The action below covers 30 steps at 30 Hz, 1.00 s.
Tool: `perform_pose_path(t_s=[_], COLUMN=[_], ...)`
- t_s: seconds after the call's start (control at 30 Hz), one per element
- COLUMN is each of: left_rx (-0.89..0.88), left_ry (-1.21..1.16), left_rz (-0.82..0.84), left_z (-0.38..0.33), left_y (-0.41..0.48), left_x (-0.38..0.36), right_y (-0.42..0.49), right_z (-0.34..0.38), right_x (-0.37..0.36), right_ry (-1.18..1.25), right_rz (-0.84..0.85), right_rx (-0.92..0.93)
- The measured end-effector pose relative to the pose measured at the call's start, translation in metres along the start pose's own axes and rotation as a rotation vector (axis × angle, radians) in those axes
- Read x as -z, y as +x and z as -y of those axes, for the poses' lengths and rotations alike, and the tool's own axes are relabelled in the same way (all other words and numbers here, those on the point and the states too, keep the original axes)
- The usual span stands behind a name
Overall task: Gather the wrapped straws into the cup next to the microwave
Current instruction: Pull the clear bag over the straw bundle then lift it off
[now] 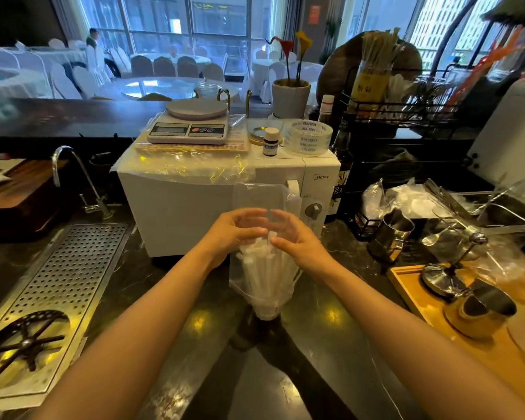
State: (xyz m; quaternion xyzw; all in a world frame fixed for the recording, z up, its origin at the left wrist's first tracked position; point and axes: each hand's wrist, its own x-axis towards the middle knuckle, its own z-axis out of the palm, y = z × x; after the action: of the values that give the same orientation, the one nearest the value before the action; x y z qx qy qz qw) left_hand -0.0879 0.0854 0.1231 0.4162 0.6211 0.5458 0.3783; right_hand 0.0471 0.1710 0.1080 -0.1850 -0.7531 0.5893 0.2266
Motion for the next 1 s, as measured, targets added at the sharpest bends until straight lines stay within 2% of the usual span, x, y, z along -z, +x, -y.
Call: perform_pose_path(t_s=[0.37,0.67,1.0], left_rx=[-0.031,-0.125,-0.278], left_ry=[0.062,0.110,0.114], left_rz=[-0.040,-0.030,-0.054], left_z=[-0.015,-0.058,-0.118], left_y=[0.003,0.010,0.025], left_x=[0.000,0.002,-0.012], right_y=[0.001,0.005,0.012], right_z=[0.019,0.056,0.104], right_x=[0.010,0.027,0.060], right_ry=[-0.033,0.000,0.069], right_rz=[-0.057,-0.136,-0.339], right_rx=[-0.002,0.047,0.147])
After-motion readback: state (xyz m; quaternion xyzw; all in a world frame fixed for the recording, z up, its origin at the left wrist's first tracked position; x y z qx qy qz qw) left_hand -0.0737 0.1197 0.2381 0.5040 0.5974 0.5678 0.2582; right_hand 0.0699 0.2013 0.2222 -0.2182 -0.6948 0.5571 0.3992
